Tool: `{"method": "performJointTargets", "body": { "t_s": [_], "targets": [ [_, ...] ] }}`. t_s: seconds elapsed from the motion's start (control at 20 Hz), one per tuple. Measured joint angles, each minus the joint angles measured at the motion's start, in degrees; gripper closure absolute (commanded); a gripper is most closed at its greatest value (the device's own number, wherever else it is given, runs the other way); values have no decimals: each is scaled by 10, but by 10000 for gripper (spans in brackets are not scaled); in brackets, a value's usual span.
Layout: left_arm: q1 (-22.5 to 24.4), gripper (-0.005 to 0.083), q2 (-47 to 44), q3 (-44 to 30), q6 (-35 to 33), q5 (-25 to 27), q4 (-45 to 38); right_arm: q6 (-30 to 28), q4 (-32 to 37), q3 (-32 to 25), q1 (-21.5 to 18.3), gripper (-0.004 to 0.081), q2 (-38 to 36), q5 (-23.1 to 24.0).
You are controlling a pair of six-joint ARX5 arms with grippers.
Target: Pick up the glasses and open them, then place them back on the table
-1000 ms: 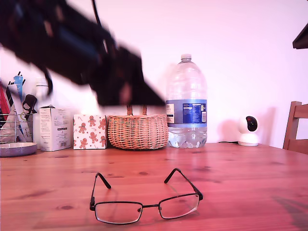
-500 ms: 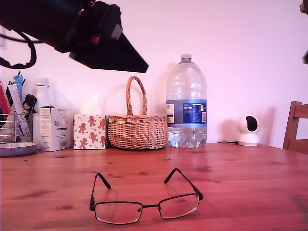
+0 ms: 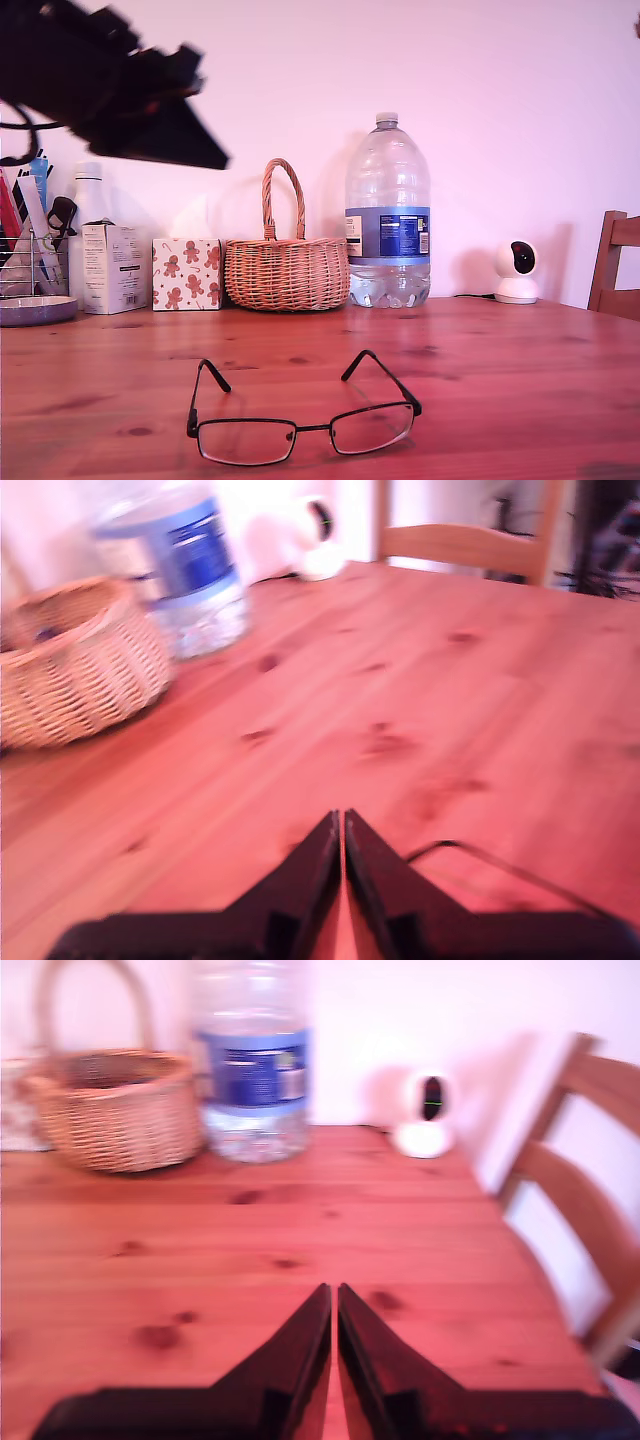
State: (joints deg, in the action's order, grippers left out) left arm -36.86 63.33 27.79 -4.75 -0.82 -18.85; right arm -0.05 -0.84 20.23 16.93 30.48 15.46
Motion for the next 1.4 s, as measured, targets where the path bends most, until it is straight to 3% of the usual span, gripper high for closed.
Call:
{"method": "performJointTargets", "body": {
  "t_s": [0.5,0.85,1.1,1.25,1.4],
  "targets": [
    [217,793,-60,0,6,-112,32,-11,18,-5,-72,783,-26,-11],
    [349,793,-118,0,16,-192,16,-66,127,-82,-78,783,-35,-61],
    [373,793,-147,-33,30,-221,-5,-44,150,-111,-135,783,-42,-84],
    [377,793,-166,-55,44,-221,-8,-13,148,-111,-189,783,-71,-148],
    [378,793,-210,-93,60,-214,-33,0,136,-111,-198,783,-86,-164]
  ]
}}
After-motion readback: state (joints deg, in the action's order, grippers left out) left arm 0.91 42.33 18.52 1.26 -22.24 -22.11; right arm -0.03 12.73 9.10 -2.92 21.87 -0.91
